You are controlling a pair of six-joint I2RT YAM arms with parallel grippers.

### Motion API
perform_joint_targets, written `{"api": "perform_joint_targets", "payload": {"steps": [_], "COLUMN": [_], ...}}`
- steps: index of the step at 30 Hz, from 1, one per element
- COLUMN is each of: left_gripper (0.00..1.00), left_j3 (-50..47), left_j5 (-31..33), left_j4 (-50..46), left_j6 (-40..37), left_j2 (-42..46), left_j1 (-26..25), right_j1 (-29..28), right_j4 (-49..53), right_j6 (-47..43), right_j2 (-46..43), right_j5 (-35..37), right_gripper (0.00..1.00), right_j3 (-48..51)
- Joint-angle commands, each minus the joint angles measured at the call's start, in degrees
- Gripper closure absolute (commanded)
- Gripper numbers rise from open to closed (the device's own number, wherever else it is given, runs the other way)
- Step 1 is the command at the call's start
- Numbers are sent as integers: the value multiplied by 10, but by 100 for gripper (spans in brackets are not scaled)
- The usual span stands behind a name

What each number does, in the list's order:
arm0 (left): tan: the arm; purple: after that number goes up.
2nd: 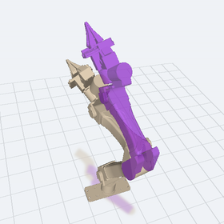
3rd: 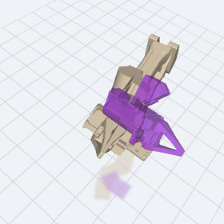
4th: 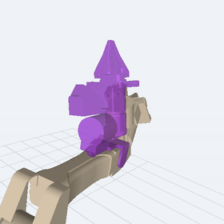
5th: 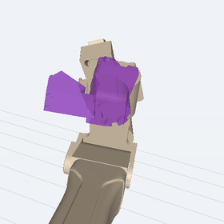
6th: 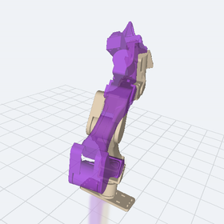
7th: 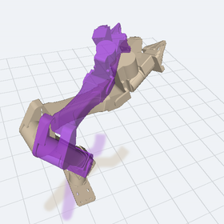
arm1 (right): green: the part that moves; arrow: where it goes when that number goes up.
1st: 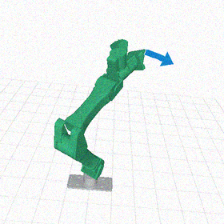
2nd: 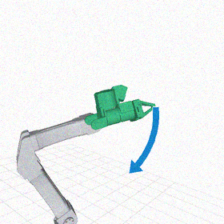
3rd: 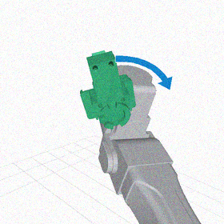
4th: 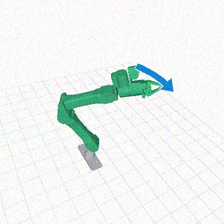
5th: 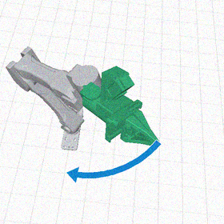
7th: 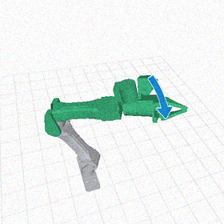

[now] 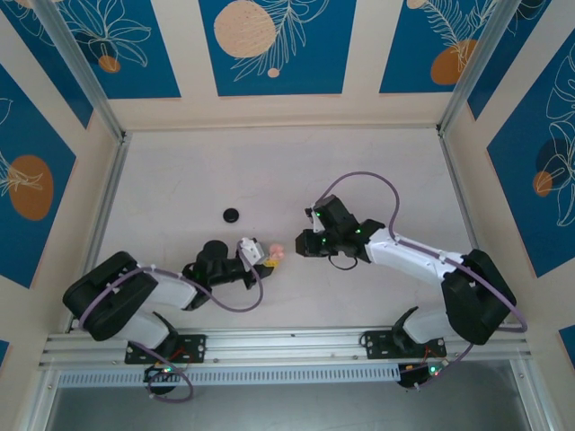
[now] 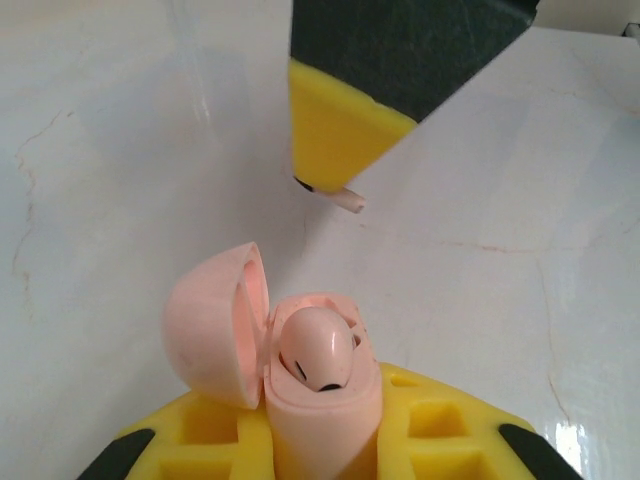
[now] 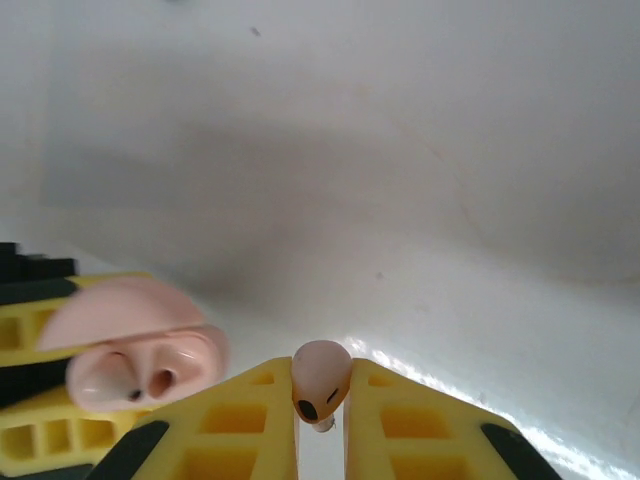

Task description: Insert wireless bluetooth earbuds into charging case

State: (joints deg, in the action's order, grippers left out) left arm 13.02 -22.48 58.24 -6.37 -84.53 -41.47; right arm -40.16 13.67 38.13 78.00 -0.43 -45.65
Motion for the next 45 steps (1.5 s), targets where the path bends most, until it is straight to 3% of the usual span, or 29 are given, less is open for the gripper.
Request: {"api": "perform_joint_targets", "payload": {"steps": [1,13,31,45], "left_gripper": [88,88,88,88], "left_j3": [17,24,46,63], "left_j5": [-18,-3,34,10], "left_j4": [80,224,224,224], "left_j6": [26,88,132,149], "left_j2": [-22,-105,-99,-89], "left_j1": [-11,-12,-12,-12], "right_j1": [3,0,-9,-10], "right_j4": [-100,-213,-233,-247], "right_j6": [-17,-35,-42,-45], "right_j2": [-28,-56,-74,-76], "right_j5": [-19,-51,-47,-34], "right_gripper": [84,84,84,84], "right_j3": [23,61,83,90]}}
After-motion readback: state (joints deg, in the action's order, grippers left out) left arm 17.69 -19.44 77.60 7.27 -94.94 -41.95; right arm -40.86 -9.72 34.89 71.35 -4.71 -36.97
